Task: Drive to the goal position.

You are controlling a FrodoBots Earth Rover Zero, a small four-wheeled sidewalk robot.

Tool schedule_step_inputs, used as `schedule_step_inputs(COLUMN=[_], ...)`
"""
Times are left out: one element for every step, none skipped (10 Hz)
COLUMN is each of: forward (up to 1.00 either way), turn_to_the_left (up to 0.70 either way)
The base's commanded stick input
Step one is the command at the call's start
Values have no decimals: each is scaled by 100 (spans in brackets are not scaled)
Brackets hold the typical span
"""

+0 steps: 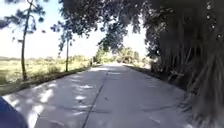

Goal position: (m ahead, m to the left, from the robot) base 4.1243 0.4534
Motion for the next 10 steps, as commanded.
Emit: schedule_step_inputs(forward=[70, 70, 70, 70, 70, 70, 70, 70, 70, 70], turn_to_the_left=[0, 0, 0, 0, 0, 0, 0, 0, 0, 0])
